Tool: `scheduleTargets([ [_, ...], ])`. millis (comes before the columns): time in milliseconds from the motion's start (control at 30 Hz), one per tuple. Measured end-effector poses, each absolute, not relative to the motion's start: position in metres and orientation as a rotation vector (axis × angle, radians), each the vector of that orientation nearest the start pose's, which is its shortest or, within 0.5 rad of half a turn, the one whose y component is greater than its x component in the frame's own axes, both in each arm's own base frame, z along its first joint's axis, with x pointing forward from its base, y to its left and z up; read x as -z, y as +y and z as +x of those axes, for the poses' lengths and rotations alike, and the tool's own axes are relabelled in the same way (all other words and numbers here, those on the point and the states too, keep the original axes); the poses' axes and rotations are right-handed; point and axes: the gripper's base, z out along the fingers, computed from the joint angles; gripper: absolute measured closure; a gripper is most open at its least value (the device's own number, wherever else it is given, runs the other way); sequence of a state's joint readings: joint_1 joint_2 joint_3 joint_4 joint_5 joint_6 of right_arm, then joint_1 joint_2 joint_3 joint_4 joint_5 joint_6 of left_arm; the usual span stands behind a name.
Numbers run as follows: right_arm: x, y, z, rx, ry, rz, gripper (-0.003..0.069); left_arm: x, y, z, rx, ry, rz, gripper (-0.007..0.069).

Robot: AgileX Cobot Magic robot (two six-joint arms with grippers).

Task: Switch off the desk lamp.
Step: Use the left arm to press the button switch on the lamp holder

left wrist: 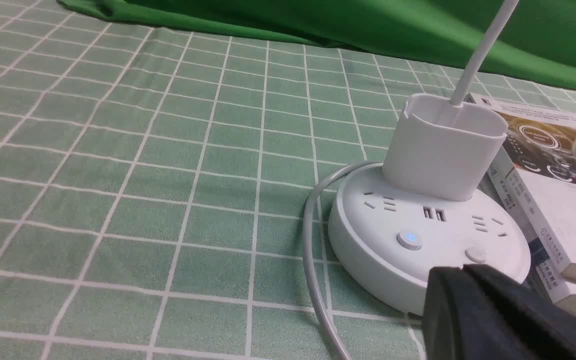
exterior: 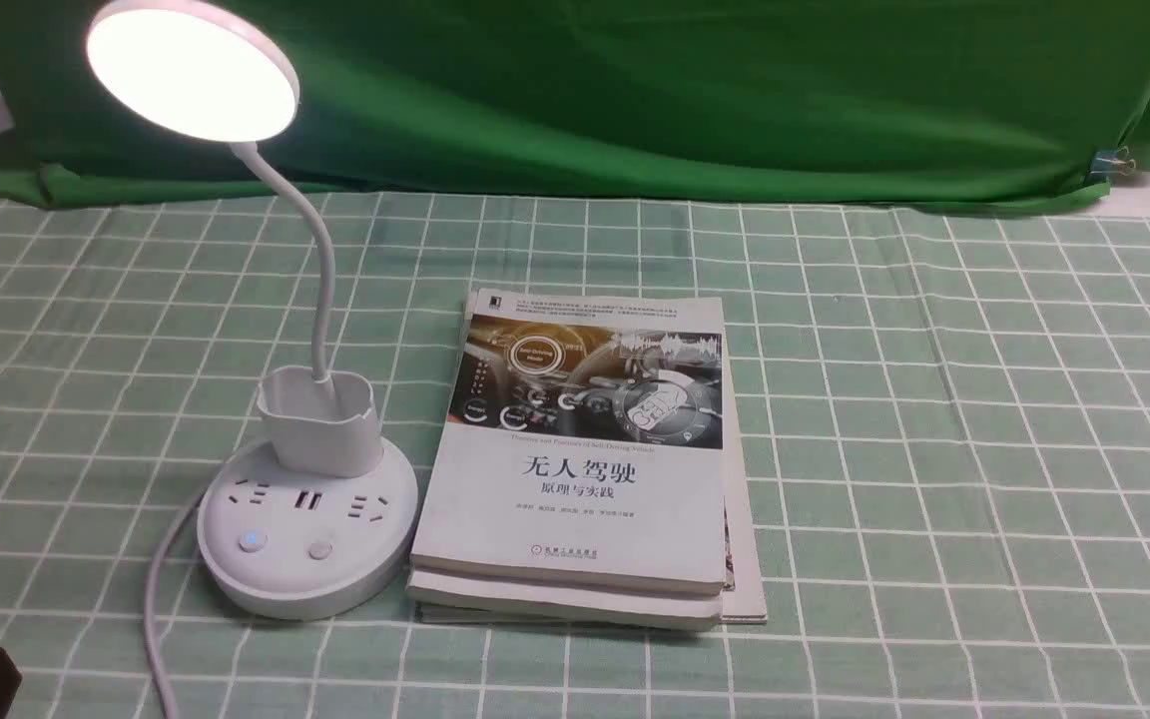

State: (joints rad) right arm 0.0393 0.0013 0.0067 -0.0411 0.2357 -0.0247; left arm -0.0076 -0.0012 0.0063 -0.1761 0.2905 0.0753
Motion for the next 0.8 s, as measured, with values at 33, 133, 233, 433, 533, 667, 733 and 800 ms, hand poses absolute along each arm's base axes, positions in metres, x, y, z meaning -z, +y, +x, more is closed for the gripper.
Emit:
scheduleTargets([
  [33, -0.1895, 0.0013, 0.0557, 0.027, 1.725, -0.083, 0.0417, -0.1852, -0.005, 0.0546, 0.118, 1.776, -0.04, 0.0624],
  [133, -0.1895, 0.0013, 0.0557, 0.027, 1.725, -0.083, 0.0417, -0.1852, -0.005, 0.0546, 0.118, 1.776, -0.04, 0.0624],
  [233, -0.1895, 0.0013, 0.0557, 0.027, 1.725, -0.083, 0.0417, -0.1852, -0.005, 0.0546, 0.118, 1.776, -0.04, 0.0624],
  [433, -0.1895, 0.0013, 0.0557, 0.027, 1.725, -0.083, 0.0417, -0.1852, -0.005, 0.0546, 0.118, 1.776, -0.04, 0.0624],
  [533, -0.1895, 0.0013, 0.0557, 0.027, 1.725, -0.083, 0.0417, -0.1852, -0.005, 0.0546, 0.118, 1.776, -0.04, 0.0624],
  [667, -0.1895, 0.0013, 0.0557, 0.027, 1.725, -0.083, 0.0417, -0.1859, -0.005, 0.0547, 0.12, 1.769, -0.043, 0.0624],
  [733, -0.1895, 0.0013, 0.0557, 0.027, 1.725, -0.083, 0.0417, -0.1883, -0.0059, 0.0551, 0.174, 1.741, -0.087, 0.0624],
  [800, -0.1895, 0.0013, 0.0557, 0.027, 1.725, -0.083, 0.0417, -0.1932, -0.0076, 0.0557, 0.304, 1.684, -0.197, 0.0624],
])
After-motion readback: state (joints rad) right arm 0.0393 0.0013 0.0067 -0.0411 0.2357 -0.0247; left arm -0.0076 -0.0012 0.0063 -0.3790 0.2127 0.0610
